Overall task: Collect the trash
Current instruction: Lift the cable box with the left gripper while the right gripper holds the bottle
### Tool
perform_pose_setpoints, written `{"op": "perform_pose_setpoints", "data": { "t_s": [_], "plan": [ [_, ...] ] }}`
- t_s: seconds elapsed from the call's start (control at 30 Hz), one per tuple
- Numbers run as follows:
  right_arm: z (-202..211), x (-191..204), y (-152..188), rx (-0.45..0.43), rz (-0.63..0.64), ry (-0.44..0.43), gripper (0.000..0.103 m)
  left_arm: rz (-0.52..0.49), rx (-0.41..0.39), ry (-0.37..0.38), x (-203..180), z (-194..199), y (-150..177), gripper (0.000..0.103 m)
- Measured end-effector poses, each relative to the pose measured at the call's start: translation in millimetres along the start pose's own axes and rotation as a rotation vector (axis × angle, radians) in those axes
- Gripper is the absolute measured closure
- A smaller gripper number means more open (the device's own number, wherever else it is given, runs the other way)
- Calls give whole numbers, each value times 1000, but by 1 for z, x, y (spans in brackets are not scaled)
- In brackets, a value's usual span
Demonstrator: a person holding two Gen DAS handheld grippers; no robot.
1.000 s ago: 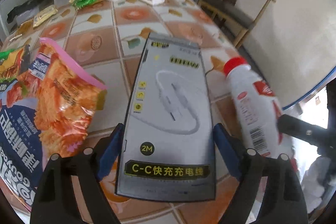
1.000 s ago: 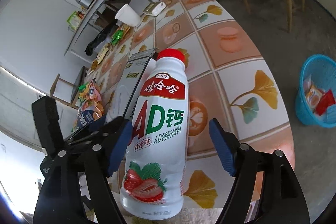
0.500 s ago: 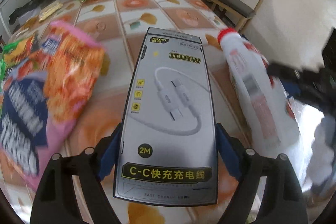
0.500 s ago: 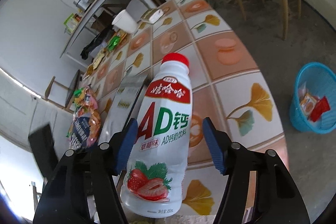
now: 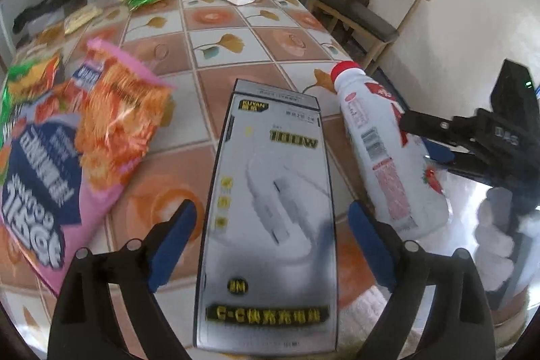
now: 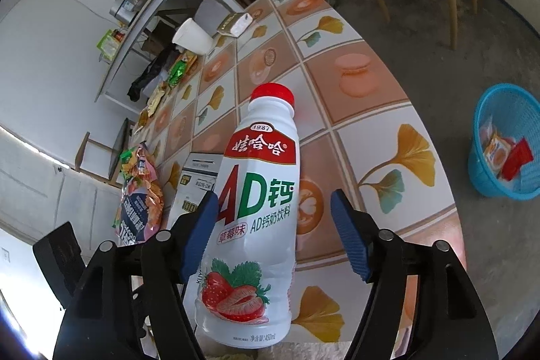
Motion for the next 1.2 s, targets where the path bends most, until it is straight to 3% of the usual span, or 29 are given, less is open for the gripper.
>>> {"op": "perform_pose_setpoints", "data": {
  "t_s": [0.17, 0.43, 0.57, 0.73, 1.2],
  "plan": [
    [-4, 9, 6, 44, 37, -7, 27, -19, 29, -22, 3, -18, -6, 14],
    [-28, 12, 3, 87, 47, 25, 27, -72, 40, -70, -1, -31, -3, 15],
    [-34, 12, 5, 85, 52, 44, 32, -100, 27, -109, -1, -31, -2, 23],
    [-35, 15, 10, 93, 66, 48, 42, -97, 14, -120, 1, -29, -1, 24],
    [-26, 21, 17, 56, 76, 45, 46, -55, -36, -143, 6, -12, -2, 24]
  ]
}}
Point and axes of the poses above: each gripper's, at about its wrist camera, not at the fingertips, and z roughly against the way its jaws point, x to its left, y to its underside, the point moved 9 cm from there along -z, roughly the way its jaws point, and after that the axes turned 4 degrees about -z, right-handed, at the moved point
